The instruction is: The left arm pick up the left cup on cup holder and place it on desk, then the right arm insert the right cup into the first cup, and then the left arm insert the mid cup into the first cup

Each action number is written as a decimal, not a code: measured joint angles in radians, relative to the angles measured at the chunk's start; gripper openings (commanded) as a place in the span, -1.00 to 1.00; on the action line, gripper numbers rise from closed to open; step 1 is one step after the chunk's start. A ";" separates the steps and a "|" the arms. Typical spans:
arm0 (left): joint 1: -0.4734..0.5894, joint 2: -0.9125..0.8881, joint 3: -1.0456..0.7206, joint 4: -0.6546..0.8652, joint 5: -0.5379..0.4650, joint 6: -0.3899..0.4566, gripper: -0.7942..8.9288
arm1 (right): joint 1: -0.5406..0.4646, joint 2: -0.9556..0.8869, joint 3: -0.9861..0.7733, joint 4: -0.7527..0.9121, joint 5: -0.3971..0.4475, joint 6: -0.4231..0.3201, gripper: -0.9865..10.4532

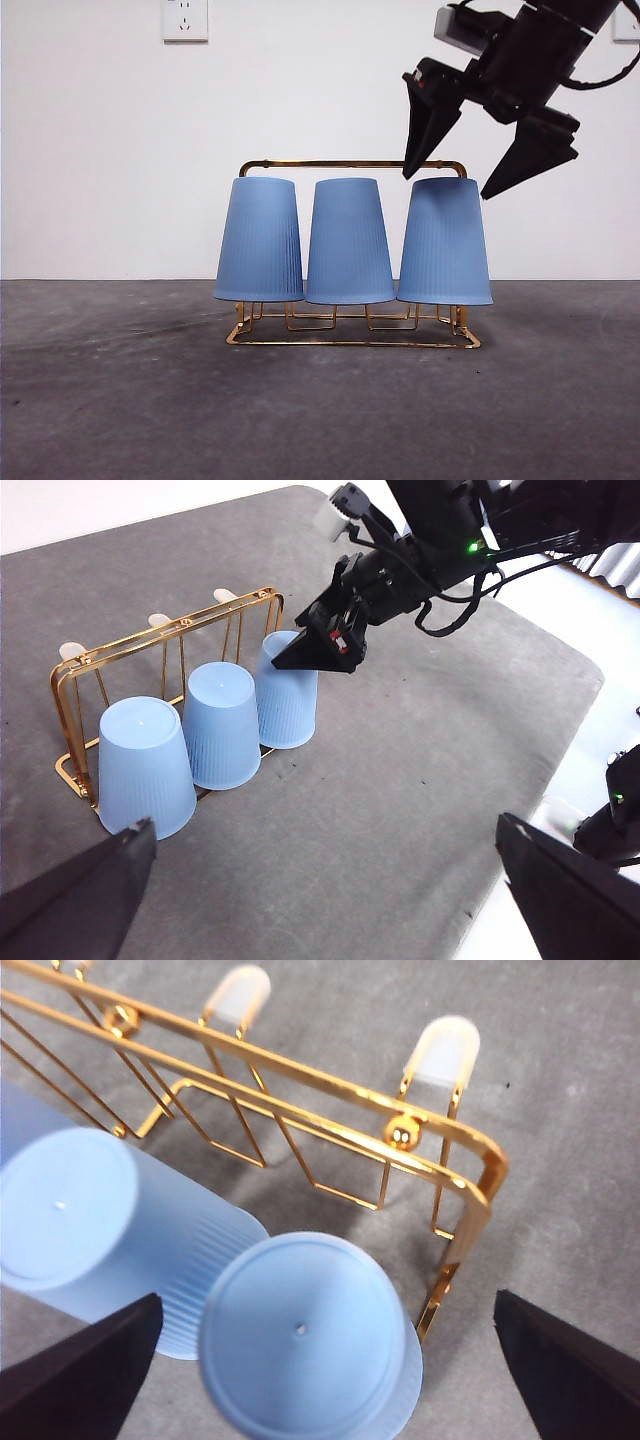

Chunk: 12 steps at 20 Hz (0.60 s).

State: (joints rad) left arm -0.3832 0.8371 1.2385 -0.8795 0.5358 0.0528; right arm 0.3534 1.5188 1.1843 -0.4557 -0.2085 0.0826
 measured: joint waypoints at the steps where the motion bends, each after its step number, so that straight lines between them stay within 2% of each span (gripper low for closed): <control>1: 0.000 0.000 0.000 0.000 0.000 0.000 0.32 | 0.002 0.011 0.000 0.000 0.000 -0.001 0.16; 3: 0.000 0.000 0.000 0.000 0.000 0.000 0.32 | 0.006 0.036 0.000 -0.001 0.000 -0.001 0.06; 7: 0.000 0.000 0.000 0.000 0.000 0.000 0.32 | 0.011 0.047 0.000 0.001 0.000 -0.005 -0.27; 12: 0.000 0.000 0.000 0.000 0.000 0.000 0.32 | 0.012 0.047 0.000 0.001 -0.001 -0.008 -0.36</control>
State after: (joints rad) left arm -0.3832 0.8375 1.2385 -0.8799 0.5358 0.0528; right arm 0.3656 1.5661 1.1847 -0.4545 -0.2092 0.0750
